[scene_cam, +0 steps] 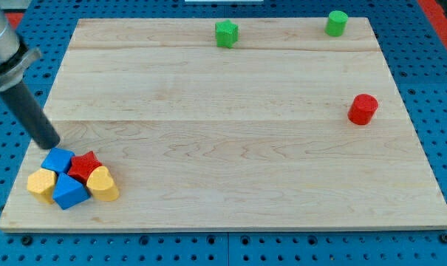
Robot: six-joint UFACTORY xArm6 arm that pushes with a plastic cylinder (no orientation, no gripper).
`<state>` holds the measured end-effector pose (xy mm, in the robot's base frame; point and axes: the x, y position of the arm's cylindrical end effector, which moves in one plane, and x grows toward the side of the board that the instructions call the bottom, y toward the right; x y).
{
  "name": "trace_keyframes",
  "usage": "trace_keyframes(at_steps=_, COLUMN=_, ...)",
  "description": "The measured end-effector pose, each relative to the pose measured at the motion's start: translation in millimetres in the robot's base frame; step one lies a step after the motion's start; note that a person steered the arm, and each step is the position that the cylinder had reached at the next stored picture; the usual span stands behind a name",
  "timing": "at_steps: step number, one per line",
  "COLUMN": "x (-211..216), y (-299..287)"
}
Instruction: Move the red circle closer to the yellow heart
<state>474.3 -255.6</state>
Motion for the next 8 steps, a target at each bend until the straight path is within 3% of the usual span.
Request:
trace_keyframes(at_steps=2, x=-57.8, y=132.7)
trace_keyframes(at_steps=4, x=-124.6, y=174.0)
trace_keyframes(at_steps=6, x=-152.7, y=219.6)
trace_keyframes(at_steps=8, x=-159.9, y=358.9)
